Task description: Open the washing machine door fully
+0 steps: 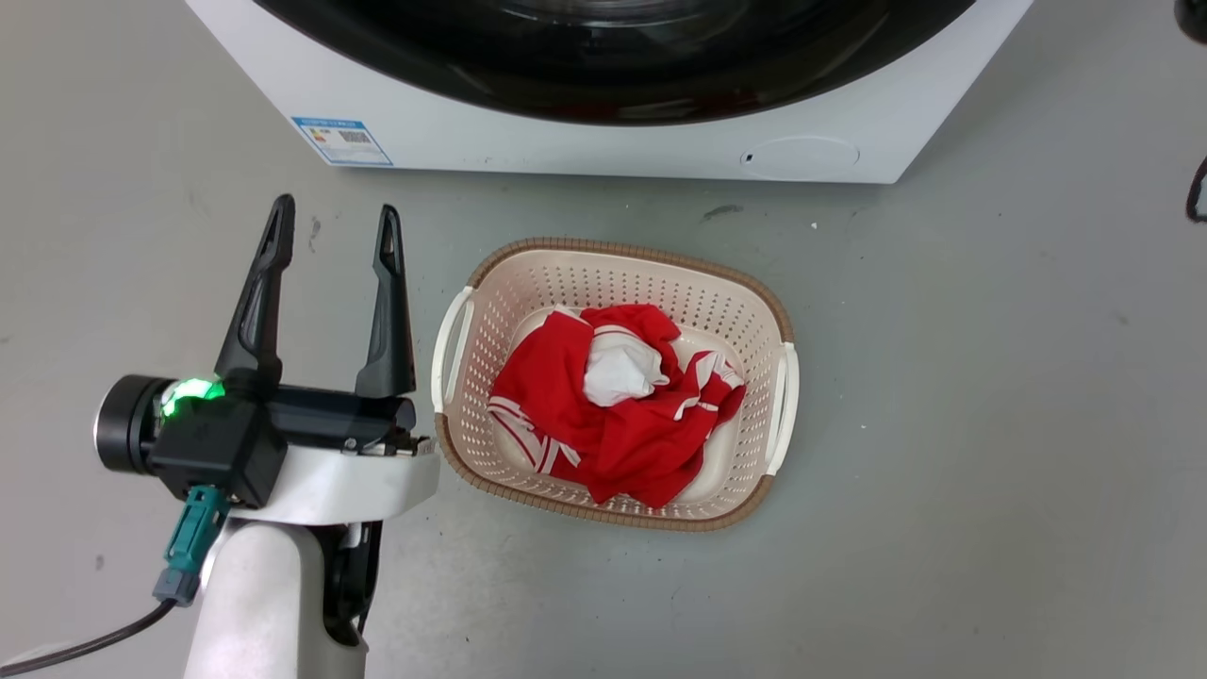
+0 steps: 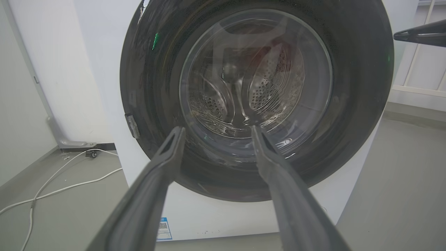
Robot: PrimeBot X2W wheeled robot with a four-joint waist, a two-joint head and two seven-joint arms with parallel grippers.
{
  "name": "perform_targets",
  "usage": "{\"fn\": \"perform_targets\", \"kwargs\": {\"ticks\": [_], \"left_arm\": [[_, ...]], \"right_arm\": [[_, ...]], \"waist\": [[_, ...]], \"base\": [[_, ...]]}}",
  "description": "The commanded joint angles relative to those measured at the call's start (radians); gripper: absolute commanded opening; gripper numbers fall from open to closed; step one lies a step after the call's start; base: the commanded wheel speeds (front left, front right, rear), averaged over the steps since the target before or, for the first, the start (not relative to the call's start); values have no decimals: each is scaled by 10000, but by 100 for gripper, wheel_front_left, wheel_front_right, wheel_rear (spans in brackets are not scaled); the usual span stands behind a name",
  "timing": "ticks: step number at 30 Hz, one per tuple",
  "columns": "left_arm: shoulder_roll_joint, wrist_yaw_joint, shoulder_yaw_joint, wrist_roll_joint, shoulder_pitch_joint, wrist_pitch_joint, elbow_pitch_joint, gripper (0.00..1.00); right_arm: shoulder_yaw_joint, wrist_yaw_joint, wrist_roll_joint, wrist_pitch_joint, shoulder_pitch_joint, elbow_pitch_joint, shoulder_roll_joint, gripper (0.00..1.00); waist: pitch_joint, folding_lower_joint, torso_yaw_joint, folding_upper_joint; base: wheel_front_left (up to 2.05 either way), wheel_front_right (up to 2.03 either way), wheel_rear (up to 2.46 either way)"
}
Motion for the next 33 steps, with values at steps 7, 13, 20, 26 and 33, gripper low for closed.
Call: {"fn": "perform_targets", "kwargs": {"ticks": [7,13,20,26,33], "left_arm": [[-15,-40,-138,-62,-309,-21,-51,100],[-18,-36,-217,-117,-383,-21,17,100],[-18,38,-310,-166,-308,-21,131,100],[-17,72,-341,-200,-85,-21,274,100],[-16,36,-189,-88,303,-21,462,100]], "right_arm": [[454,0,-498,249,-785,756,111,0],[500,0,-475,606,-959,1080,346,0],[315,-1,-23,1665,-580,878,477,0],[269,-1,285,2658,60,547,443,0],[446,-1,596,4105,1405,-554,529,0]], "waist": [[370,-1,165,0],[498,-1,241,0],[311,-1,233,0],[-94,-1,138,0],[-803,-1,-66,0]], "base": [[0,0,0],[0,0,0],[0,0,0],[0,0,0],[0,0,0]]}}
